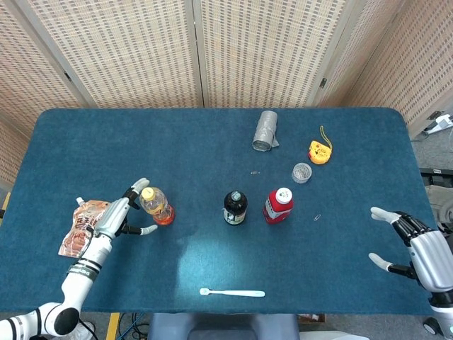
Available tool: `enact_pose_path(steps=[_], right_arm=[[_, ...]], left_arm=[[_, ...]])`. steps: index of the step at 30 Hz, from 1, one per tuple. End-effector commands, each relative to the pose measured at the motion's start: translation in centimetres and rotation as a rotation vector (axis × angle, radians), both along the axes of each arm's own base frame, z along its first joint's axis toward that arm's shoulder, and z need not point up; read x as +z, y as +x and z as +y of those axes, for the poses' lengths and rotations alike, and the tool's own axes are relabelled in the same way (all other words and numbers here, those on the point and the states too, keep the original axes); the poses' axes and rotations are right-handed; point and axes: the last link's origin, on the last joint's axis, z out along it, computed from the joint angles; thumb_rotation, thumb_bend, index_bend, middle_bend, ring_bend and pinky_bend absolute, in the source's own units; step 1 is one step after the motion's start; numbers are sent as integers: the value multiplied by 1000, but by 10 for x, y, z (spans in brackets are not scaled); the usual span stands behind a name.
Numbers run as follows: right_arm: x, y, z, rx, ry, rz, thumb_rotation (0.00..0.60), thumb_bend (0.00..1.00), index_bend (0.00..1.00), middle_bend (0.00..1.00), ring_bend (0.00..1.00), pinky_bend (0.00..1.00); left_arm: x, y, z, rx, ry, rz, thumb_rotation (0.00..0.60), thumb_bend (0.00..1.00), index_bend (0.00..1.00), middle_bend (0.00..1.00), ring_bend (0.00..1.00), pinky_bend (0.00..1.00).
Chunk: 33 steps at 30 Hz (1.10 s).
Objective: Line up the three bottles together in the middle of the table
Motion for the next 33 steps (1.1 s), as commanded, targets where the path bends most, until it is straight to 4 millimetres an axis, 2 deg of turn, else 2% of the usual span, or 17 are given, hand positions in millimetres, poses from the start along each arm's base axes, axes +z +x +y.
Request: enact_pose_path(steps=[1, 6, 9, 12, 17, 20, 26, 33], right_arm=[[0, -1, 0, -1, 1, -1, 600, 0, 242, 332, 273, 436], [2, -2, 0, -4, 0, -5, 600, 0, 242, 332, 273, 436], [3, -2, -1, -4, -1, -8, 600, 0, 245, 333, 273, 436], [4, -3, -1, -3, -2, -10, 600, 0, 247, 333, 273, 436], [5, -3, 0, -1, -2, -15, 600, 0, 252, 334, 275, 436], [4, -4, 0, 0, 0, -16, 600, 0, 254, 335, 275, 436], [5, -4, 0, 3, -2, -19, 600, 0, 254, 335, 275, 436], [6, -3, 1, 8, -8, -26, 600, 0, 254, 335, 275, 436]], left_arm=[[-8, 3, 3, 7, -8, -3, 600, 65, 0, 0, 11, 306], [-14, 6, 8, 35, 2, -33, 600, 65, 27, 8, 18, 306], [-18, 7, 11, 39, 5, -31, 600, 65, 127, 68, 51, 306], [-22, 9, 13, 43, 16, -29, 600, 65, 221, 157, 104, 306], [-27, 13, 15, 36, 55, -13, 600, 65, 455, 399, 266, 332], [-30, 16, 15, 16, 78, 0, 600, 65, 561, 503, 335, 358], [-34, 26, 17, -27, 113, 3, 600, 65, 610, 555, 370, 383], [-38, 45, 19, -71, 127, -8, 600, 65, 618, 566, 378, 398]])
